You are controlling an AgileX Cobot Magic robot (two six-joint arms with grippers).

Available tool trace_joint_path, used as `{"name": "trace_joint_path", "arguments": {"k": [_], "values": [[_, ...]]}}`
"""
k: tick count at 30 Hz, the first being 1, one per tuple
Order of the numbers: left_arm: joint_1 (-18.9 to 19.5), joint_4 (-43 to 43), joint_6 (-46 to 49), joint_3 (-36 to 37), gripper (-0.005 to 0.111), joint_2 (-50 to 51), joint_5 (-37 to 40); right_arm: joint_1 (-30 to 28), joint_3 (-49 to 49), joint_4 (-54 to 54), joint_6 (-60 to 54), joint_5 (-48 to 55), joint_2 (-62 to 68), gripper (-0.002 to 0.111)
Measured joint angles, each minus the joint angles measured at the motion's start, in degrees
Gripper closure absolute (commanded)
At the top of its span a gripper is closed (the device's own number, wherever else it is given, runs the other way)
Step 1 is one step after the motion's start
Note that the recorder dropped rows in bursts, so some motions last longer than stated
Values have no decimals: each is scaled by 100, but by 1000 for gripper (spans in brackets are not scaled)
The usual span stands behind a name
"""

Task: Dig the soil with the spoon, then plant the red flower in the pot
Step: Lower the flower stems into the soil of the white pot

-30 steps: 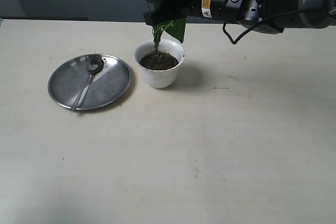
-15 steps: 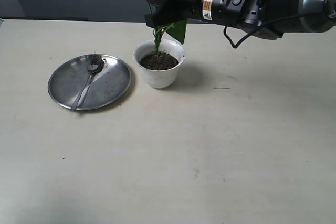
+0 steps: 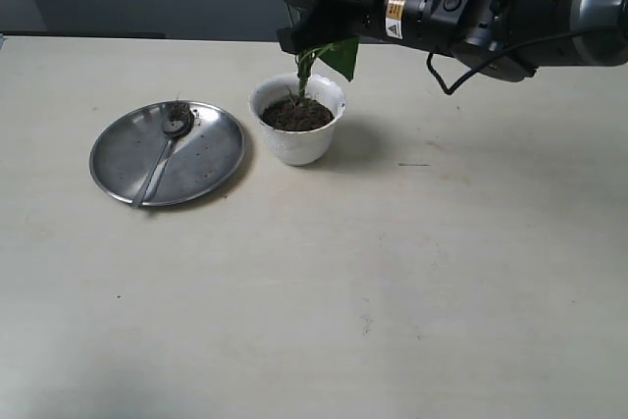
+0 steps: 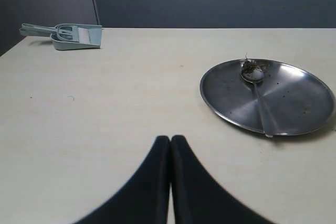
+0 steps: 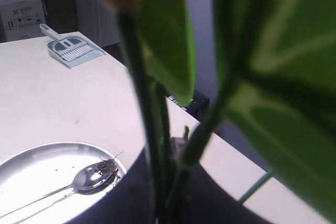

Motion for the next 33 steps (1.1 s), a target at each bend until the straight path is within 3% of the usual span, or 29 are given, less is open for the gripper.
{"name": "trace_joint_path", "arguments": {"k": [33], "values": [[0, 0, 0, 0, 106, 0, 0, 0, 0, -325, 486, -231, 451, 109]]}}
